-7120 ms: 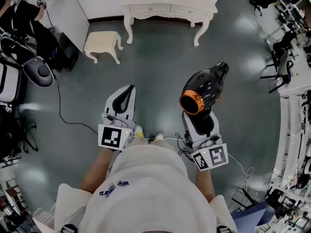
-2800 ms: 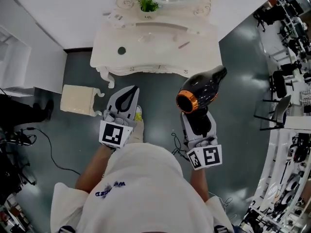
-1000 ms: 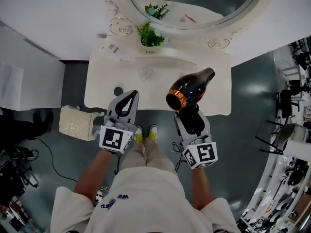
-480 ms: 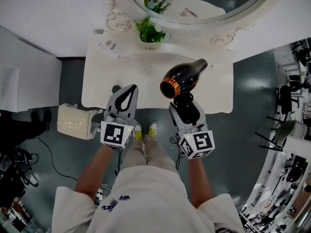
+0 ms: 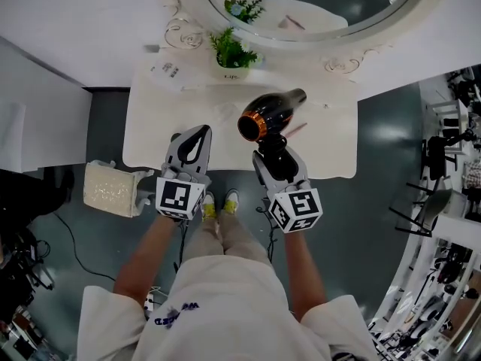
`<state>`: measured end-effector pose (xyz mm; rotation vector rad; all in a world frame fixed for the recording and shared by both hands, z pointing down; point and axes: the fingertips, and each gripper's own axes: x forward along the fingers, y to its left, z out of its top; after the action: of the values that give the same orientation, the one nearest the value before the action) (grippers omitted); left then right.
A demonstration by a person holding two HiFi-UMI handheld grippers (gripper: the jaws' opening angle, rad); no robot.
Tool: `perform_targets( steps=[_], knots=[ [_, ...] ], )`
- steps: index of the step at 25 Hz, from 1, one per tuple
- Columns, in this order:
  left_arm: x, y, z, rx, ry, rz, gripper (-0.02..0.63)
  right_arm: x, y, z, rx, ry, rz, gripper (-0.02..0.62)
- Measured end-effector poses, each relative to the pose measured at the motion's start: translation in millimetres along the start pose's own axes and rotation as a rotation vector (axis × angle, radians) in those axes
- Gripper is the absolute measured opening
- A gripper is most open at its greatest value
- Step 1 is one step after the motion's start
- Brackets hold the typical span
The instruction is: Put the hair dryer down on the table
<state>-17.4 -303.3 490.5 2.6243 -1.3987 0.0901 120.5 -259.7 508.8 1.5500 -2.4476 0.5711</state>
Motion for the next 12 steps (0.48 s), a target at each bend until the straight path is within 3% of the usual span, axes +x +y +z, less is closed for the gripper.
perform_targets(
  steps=[12],
  knots=[
    [19,3,-42,0.002,0.06,0.021,0.008,23,-24,-35,0.045,0.043,-0.029,0.265]
  ],
)
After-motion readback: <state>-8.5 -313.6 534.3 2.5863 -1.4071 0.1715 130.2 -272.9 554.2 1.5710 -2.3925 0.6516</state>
